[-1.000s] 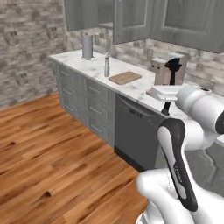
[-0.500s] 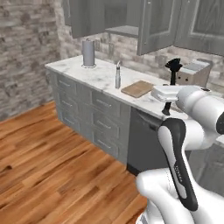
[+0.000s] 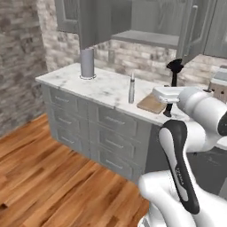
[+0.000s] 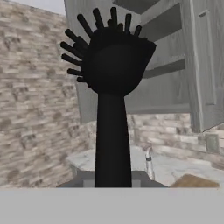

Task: Grab the spray bottle from the cabinet, then place it next to the cutting board for sanitizing. Then grab the dish brush from the countertop next to the sink and place it next to the cutting board.

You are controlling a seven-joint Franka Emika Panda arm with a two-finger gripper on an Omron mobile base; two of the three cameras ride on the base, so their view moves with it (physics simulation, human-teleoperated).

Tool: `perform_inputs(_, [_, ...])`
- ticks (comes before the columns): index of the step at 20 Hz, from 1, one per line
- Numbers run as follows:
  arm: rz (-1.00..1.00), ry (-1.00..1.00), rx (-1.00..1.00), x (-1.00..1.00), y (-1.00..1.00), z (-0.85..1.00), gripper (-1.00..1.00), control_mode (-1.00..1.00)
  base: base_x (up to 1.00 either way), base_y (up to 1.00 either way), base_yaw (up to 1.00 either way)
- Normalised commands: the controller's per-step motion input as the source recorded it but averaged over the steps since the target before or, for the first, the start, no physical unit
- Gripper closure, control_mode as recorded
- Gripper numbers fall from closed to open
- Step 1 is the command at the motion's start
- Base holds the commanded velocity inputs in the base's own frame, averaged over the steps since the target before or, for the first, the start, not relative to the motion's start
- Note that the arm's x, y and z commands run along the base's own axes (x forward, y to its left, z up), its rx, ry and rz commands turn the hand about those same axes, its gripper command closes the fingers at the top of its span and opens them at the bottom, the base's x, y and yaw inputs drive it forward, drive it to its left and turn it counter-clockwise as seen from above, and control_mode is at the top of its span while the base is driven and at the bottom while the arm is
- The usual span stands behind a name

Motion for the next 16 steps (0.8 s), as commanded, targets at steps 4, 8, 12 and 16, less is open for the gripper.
perform_inputs(4, [0.0, 0.0, 0.0, 0.0, 0.0, 0.0, 1.0, 1.0, 0.91, 0.12, -0.34])
perform_inputs(8, [0.0, 0.0, 0.0, 0.0, 0.0, 0.0, 1.0, 1.0, 0.72, 0.36, -0.37])
perform_inputs(12, [0.0, 0.0, 0.0, 0.0, 0.0, 0.0, 1.0, 1.0, 0.65, 0.36, -0.4])
perform_inputs(16, [0.0, 0.0, 0.0, 0.0, 0.0, 0.0, 1.0, 1.0, 0.52, 0.4, -0.43])
